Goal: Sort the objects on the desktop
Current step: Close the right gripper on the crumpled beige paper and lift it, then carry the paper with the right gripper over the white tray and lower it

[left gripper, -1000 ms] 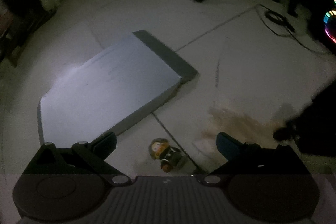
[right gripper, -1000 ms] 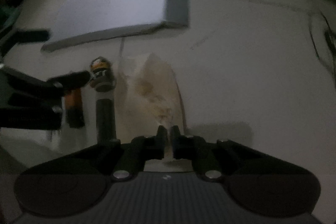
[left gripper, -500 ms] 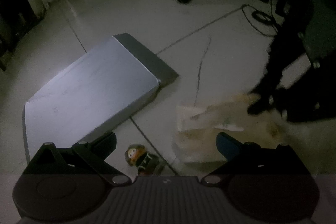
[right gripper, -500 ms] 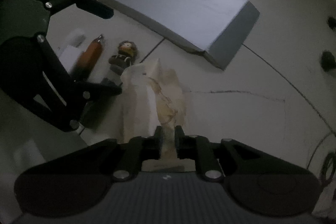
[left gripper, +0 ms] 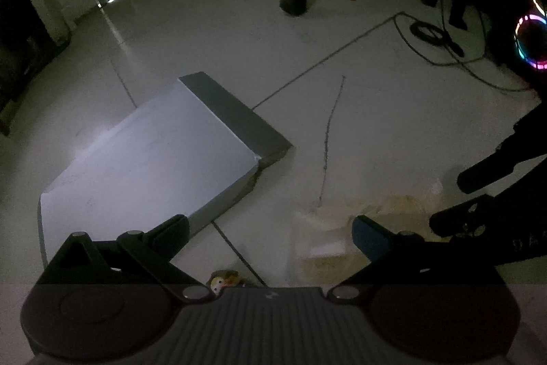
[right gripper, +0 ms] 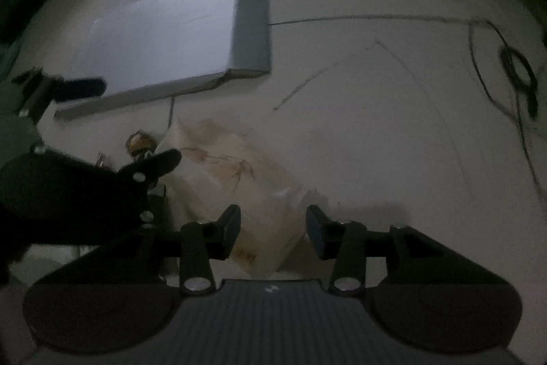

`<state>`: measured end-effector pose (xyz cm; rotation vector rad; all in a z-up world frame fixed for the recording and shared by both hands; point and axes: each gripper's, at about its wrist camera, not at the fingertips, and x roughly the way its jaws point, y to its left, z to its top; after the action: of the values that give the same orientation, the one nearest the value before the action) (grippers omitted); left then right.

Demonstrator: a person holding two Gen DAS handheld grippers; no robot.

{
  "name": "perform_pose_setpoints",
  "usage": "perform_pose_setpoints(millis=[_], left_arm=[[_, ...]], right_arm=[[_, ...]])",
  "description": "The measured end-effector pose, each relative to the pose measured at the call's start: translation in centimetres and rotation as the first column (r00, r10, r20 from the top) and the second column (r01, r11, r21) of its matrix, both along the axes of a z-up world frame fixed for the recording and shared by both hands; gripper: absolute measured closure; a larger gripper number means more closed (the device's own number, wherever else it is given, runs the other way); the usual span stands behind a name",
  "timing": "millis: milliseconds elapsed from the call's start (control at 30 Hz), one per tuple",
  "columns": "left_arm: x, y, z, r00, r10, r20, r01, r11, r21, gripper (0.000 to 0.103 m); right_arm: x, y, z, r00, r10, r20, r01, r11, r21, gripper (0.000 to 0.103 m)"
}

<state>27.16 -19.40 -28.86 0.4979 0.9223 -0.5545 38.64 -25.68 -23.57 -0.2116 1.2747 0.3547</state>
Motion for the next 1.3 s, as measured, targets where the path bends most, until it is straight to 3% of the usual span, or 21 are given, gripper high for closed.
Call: perform_pose_setpoints(millis=[133,267,333,400,433,500,567,633,1000,1167,1300], left_arm=[[0.1,-0.8,-0.7,0.999,-0.036,-0.012,0.036,0.999,0.017,0.000],[0.4,-1.4,-1.5,0.998,-0.054,-0.036,0.055,0.998,0.028,0.000],[0.5,-1.6,-1.9,0.997,-0.050,-0.058,0.051,0.999,0.019,0.000],[0.6,-1.8,-2.2,0.996,-0.044,-0.080,0.045,0.999,0.006,0.003],[0.6,-1.9,-2.4,0.996,-0.044,-0.082,0.045,0.999,0.004,0.008],[0.5,-2.1,-2.7,0.996,-0.039,-0.079,0.040,0.999,0.017,0.048],[0.4,-2.2,-3.0,0.995,-0.014,-0.096,0.017,0.999,0.027,0.075],[0.3,-2.0,-3.3,0.990,0.006,-0.139,-0.004,1.000,0.015,0.088],[0.2,-0.7,0.0,0.992,0.050,-0.118,-0.056,0.997,-0.044,0.098],[-0.8,0.8,5.1,0.993,0.080,-0.091,-0.086,0.994,-0.074,0.098],[-2.6,3.1,10.0,0.990,0.121,-0.066,-0.127,0.987,-0.098,0.099]], right_arm=[[0.4,-1.5,-1.1,0.991,-0.132,-0.033,0.133,0.991,0.027,0.056],[0.8,-2.6,-2.1,0.979,-0.195,-0.065,0.199,0.978,0.064,0.058],[1.0,-3.2,-2.5,0.971,-0.226,-0.081,0.232,0.969,0.084,0.065],[0.9,-3.4,-2.7,0.971,-0.223,-0.092,0.231,0.969,0.092,0.080],[0.9,-3.4,-2.9,0.970,-0.225,-0.092,0.233,0.968,0.095,0.083],[0.9,-3.3,-3.1,0.971,-0.224,-0.078,0.231,0.969,0.093,0.089],[0.9,-3.1,-3.1,0.975,-0.215,-0.062,0.220,0.971,0.094,0.092],[0.8,-2.8,-2.7,0.979,-0.198,-0.039,0.201,0.975,0.092,0.093],[0.2,-2.0,0.7,0.986,-0.165,0.034,0.161,0.981,0.103,0.094],[-1.0,-0.8,4.9,0.990,-0.120,0.070,0.113,0.988,0.106,0.095],[-3.4,0.5,10.0,0.990,-0.074,0.121,0.058,0.989,0.133,0.095]])
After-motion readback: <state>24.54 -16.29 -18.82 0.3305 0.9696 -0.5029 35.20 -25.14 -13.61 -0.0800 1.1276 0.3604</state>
